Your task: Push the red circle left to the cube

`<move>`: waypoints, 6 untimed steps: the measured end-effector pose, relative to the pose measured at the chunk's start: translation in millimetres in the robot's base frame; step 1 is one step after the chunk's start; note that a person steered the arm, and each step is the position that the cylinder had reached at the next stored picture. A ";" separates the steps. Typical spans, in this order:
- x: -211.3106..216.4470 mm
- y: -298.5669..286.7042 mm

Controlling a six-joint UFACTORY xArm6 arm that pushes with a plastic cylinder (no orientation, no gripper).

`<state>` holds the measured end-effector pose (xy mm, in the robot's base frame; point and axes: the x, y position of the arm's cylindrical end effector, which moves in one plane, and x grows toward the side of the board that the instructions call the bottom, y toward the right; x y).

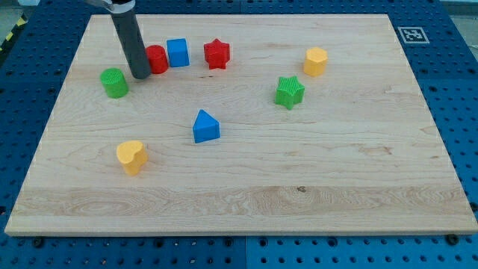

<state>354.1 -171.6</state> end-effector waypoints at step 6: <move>-2.6 34.8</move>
